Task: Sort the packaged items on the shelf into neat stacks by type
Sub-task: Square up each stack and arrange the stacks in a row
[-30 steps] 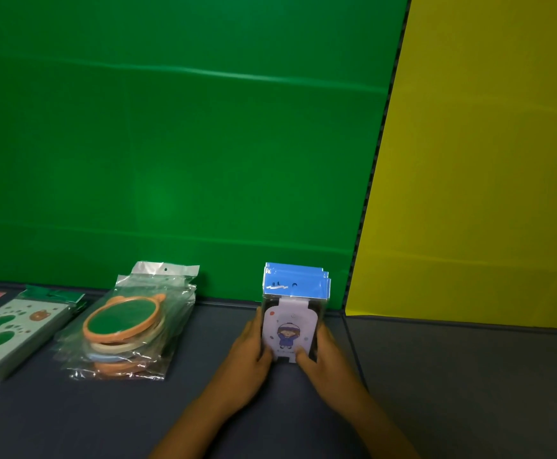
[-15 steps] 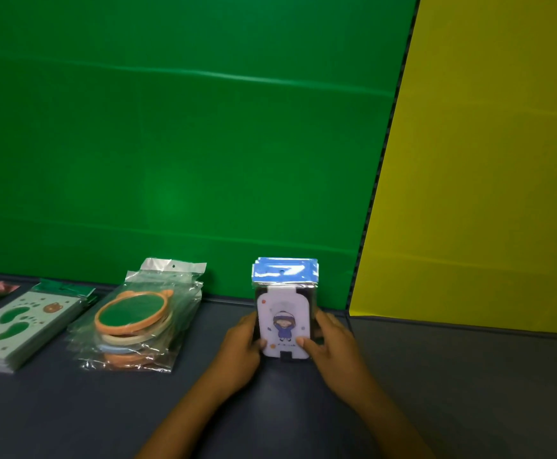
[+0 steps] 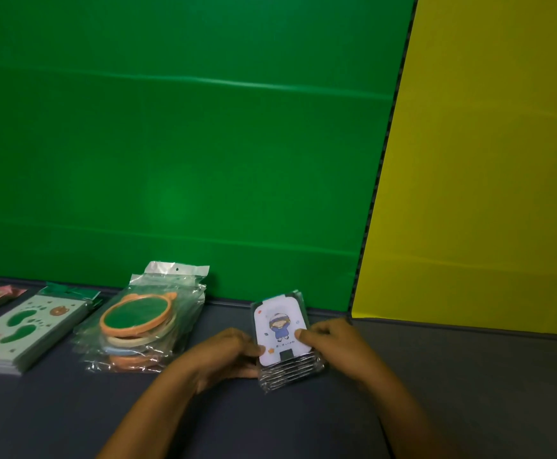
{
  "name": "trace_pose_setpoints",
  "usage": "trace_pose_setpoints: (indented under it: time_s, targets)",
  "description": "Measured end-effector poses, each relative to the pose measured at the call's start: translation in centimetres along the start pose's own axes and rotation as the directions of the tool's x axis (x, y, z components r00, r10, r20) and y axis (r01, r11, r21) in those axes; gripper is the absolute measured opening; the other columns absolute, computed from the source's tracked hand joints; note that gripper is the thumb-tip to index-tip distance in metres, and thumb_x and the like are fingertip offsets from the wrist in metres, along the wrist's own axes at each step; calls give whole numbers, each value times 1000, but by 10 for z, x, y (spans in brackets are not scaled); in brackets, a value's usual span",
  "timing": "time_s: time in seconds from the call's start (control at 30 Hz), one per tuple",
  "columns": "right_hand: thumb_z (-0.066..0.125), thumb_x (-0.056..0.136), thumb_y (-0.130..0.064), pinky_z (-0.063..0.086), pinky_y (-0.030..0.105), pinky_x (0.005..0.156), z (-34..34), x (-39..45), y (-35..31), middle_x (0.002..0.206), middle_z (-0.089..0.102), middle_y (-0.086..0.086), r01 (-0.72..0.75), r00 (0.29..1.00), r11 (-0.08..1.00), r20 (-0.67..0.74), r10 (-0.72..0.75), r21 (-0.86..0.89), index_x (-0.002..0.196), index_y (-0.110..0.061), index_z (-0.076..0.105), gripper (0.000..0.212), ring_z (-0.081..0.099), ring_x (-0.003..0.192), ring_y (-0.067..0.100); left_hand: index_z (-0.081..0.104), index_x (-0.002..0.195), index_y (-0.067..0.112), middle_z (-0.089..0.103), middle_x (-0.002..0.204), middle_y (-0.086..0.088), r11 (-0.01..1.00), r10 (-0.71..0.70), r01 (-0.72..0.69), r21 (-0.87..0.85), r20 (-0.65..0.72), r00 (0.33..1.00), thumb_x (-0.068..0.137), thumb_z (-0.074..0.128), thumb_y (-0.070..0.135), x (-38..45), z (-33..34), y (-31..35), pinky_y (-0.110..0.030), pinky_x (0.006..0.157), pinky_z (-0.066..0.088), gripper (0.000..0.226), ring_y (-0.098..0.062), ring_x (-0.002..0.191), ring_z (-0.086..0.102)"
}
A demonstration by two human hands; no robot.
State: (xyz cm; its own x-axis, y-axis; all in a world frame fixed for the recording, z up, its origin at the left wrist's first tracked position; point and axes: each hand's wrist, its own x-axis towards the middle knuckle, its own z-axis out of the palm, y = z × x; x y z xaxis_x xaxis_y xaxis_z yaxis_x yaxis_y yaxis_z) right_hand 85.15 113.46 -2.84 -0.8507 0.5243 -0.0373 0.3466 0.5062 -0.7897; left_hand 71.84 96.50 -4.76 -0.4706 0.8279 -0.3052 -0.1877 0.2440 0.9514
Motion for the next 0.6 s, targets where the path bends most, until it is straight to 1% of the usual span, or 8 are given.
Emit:
trace_pose_setpoints:
  time_s: [0.03, 0.1, 0.17, 0.23, 0.33, 0.47, 0.53, 0.6]
  targets:
    - [61, 89, -42, 51, 31, 59, 2, 0, 5, 83, 74, 12, -38, 999, 998, 26, 37, 47, 93, -2, 71, 41, 67, 66, 16, 65, 106, -8, 72, 104, -17, 999, -1, 2, 43, -33, 999, 93, 54, 6, -1, 1, 2, -31, 86, 55, 22, -25, 98, 70]
    - [59, 92, -39, 44, 24, 51, 6, -1, 11, 71, 71, 5, -91, 994, 989, 76, 83, 120, 92, -3, 70, 38, 63, 60, 13, 64, 106, -11, 74, 97, -16, 993, 24, -11, 114, -113, 993, 93, 57, 8, 0, 3, 5, -24, 72, 56, 24, -20, 85, 72]
    - [58, 94, -38, 45, 22, 49, 10, -2, 13, 65, 67, -1, -126, 988, 976, 115, 107, 178, 89, -8, 69, 33, 65, 61, 15, 64, 103, -13, 73, 87, -15, 979, 59, -23, 201, -176, 983, 92, 58, 9, 2, 6, 8, -19, 62, 53, 25, -14, 70, 71]
    - [58, 93, -39, 48, 22, 51, 11, -1, 15, 69, 68, 2, -149, 985, 966, 122, 125, 213, 90, -8, 69, 33, 66, 64, 19, 66, 97, -11, 71, 74, -9, 947, 102, -29, 319, -215, 971, 92, 59, 11, 4, 9, 11, -17, 58, 51, 24, -8, 59, 67]
    - [58, 94, -39, 51, 23, 55, 12, 0, 17, 73, 69, 5, -148, 986, 965, 111, 127, 217, 90, -10, 70, 32, 67, 67, 19, 70, 91, -4, 71, 74, -8, 898, 143, -21, 439, -246, 959, 92, 60, 15, 6, 9, 11, -19, 59, 50, 22, -10, 61, 64]
    - [56, 94, -41, 55, 26, 62, 14, 2, 20, 79, 72, 10, -146, 986, 973, 100, 130, 180, 97, -7, 70, 37, 68, 69, 19, 69, 72, 10, 65, 61, 1, 864, 182, -25, 503, -265, 947, 92, 59, 19, 10, 10, 7, -26, 67, 47, 24, -9, 57, 58]
    - [55, 94, -41, 55, 27, 64, 15, 3, 20, 82, 73, 12, -148, 987, 975, 86, 135, 168, 97, -6, 70, 38, 67, 68, 18, 70, 74, 10, 68, 66, -3, 853, 201, -28, 521, -278, 939, 92, 59, 22, 12, 10, 5, -30, 71, 49, 25, -11, 62, 60]
    - [53, 95, -40, 53, 25, 61, 15, 3, 20, 78, 71, 7, -142, 988, 978, 77, 132, 152, 95, -7, 70, 37, 66, 65, 15, 72, 82, 5, 70, 75, -9, 825, 220, -15, 565, -296, 929, 93, 57, 24, 14, 12, 2, -31, 74, 50, 26, -14, 66, 60]
